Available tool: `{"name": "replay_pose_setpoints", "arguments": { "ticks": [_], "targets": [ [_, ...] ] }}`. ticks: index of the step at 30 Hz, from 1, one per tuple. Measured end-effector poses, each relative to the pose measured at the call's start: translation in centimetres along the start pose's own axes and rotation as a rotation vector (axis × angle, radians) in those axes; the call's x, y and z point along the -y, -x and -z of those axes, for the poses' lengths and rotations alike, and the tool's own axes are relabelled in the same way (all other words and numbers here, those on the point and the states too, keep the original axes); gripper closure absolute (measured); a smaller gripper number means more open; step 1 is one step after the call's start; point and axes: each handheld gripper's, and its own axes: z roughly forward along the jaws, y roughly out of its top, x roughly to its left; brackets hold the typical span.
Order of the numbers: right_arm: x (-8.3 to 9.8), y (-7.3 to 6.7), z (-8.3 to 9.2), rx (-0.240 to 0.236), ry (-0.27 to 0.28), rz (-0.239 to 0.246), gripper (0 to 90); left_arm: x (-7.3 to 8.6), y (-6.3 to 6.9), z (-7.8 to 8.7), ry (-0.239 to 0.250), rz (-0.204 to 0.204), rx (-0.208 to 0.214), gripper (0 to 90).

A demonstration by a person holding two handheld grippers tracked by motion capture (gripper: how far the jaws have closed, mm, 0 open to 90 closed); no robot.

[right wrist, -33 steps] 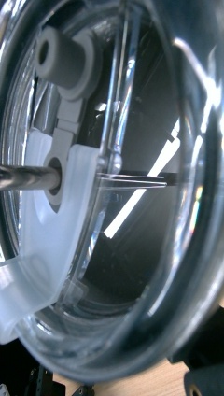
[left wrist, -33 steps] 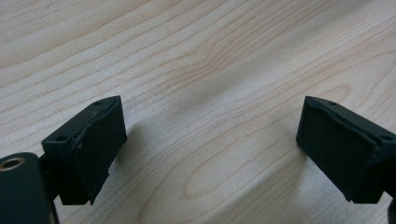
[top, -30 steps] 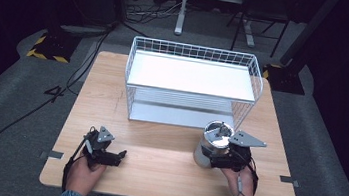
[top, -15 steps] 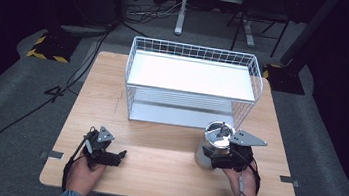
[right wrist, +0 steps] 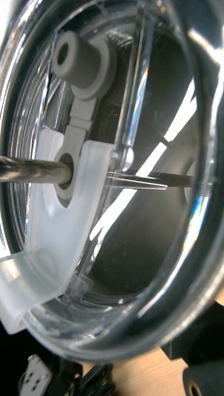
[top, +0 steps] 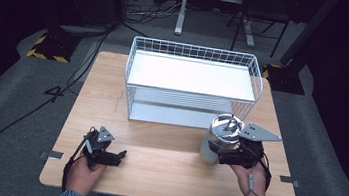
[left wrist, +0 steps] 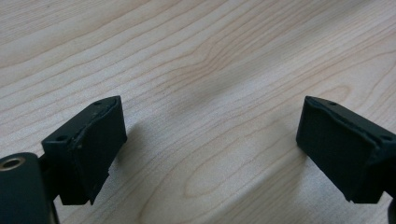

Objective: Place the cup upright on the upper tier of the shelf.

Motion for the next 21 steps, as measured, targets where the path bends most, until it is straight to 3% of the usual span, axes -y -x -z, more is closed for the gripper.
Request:
{"name": "replay_pose_setpoints", "arguments": {
  "ticks": [21],
  "targets": [
    [-4.5, 0.6, 2.9, -0.006, 0.053, 0.003, 3.8, 0.0, 0.0, 0.0, 0.001, 0.0, 0.001, 8.9]
  ]
}}
